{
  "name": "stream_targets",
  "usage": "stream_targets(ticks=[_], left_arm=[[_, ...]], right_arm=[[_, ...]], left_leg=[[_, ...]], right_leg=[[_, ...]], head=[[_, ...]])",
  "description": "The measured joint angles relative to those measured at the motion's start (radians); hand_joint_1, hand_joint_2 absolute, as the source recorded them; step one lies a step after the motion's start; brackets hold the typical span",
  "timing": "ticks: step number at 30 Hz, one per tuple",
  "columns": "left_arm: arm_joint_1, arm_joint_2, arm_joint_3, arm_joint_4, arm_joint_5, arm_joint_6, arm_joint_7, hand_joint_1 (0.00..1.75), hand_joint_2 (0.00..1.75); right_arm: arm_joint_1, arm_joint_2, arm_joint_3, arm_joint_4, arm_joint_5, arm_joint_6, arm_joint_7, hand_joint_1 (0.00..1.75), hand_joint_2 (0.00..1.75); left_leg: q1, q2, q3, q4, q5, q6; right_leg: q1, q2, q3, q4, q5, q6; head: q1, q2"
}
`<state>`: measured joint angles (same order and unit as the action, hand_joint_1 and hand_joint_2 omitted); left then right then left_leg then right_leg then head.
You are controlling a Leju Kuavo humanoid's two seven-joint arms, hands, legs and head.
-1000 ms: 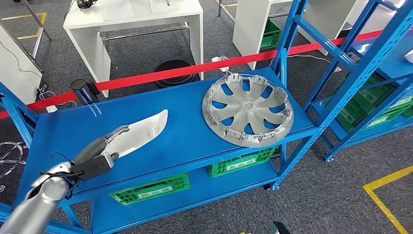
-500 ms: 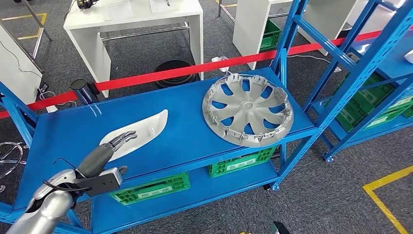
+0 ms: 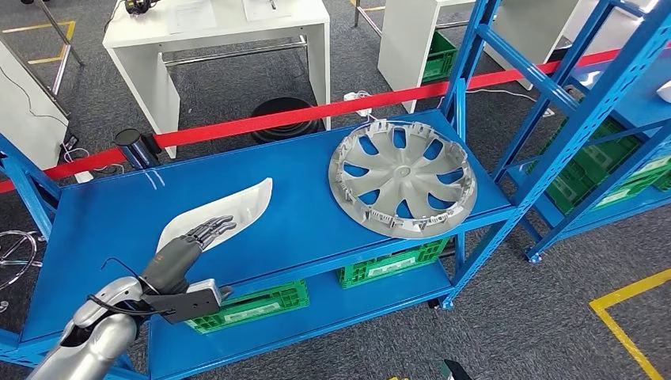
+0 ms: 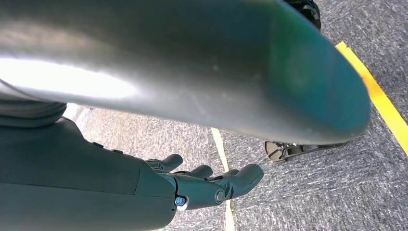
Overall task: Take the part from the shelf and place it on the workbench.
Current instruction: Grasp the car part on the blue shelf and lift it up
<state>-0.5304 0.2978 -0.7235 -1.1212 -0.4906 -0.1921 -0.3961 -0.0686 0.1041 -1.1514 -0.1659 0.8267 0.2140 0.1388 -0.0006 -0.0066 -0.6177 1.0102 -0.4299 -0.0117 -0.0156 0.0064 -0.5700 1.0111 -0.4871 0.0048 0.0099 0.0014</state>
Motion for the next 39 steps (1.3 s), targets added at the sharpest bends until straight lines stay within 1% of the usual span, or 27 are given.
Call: stream_targets(ticks=[5,11,15,18,23,26,34,39], left_arm=[[-0.023,-0.028,-0.009,0.035,0.010,0.020,0.034,0.00,0.00],[-0.049,-0.057,-0.020,0.070,-0.026,0.076,0.068,0.00,0.00],[-0.059,-0.068,-0.030,0.085,-0.041,0.091,0.071,0.00,1.75],[-0.068,-0.078,-0.039,0.102,-0.088,0.140,0.086,0.00,1.75],[-0.078,-0.110,-0.058,0.146,-0.170,0.225,0.127,0.00,1.75],[-0.081,-0.126,-0.066,0.174,-0.185,0.238,0.133,0.00,1.75],[-0.101,-0.149,-0.076,0.237,-0.199,0.246,0.126,0.00,1.75],[-0.121,-0.170,-0.084,0.282,-0.273,0.307,0.160,0.00,1.75]], right_arm=[[0.000,0.000,-0.010,0.000,0.002,0.000,-0.003,0.00,0.00],[0.000,0.000,-0.012,0.000,0.011,-0.002,0.001,0.00,0.00],[0.000,0.000,-0.012,0.000,0.012,-0.003,0.002,0.00,0.00],[0.000,0.000,-0.012,0.000,0.015,-0.003,0.000,0.00,0.00],[0.000,0.000,-0.012,0.000,0.026,0.000,-0.007,0.00,0.00],[0.000,0.000,-0.012,0.000,0.030,0.000,-0.006,0.00,0.00],[0.000,0.000,-0.012,0.000,0.025,-0.003,0.003,0.00,0.00],[0.000,0.000,-0.013,0.000,0.026,-0.003,-0.002,0.00,0.00]], left_leg=[[0.000,0.000,0.000,0.000,0.000,0.000],[0.000,0.000,0.000,0.000,0.000,0.000],[0.000,0.000,0.000,0.000,0.000,0.000],[0.000,0.000,0.000,0.000,0.000,0.000],[0.000,0.000,0.000,0.000,0.000,0.000],[0.000,0.000,0.000,0.000,0.000,0.000],[0.000,0.000,0.000,0.000,0.000,0.000],[0.000,0.000,0.000,0.000,0.000,0.000]], right_leg=[[0.000,0.000,0.000,0.000,0.000,0.000],[0.000,0.000,0.000,0.000,0.000,0.000],[0.000,0.000,0.000,0.000,0.000,0.000],[0.000,0.000,0.000,0.000,0.000,0.000],[0.000,0.000,0.000,0.000,0.000,0.000],[0.000,0.000,0.000,0.000,0.000,0.000],[0.000,0.000,0.000,0.000,0.000,0.000],[0.000,0.000,0.000,0.000,0.000,0.000]], head=[[0.000,0.000],[0.000,0.000],[0.000,0.000],[0.000,0.000],[0.000,0.000],[0.000,0.000],[0.000,0.000],[0.000,0.000]])
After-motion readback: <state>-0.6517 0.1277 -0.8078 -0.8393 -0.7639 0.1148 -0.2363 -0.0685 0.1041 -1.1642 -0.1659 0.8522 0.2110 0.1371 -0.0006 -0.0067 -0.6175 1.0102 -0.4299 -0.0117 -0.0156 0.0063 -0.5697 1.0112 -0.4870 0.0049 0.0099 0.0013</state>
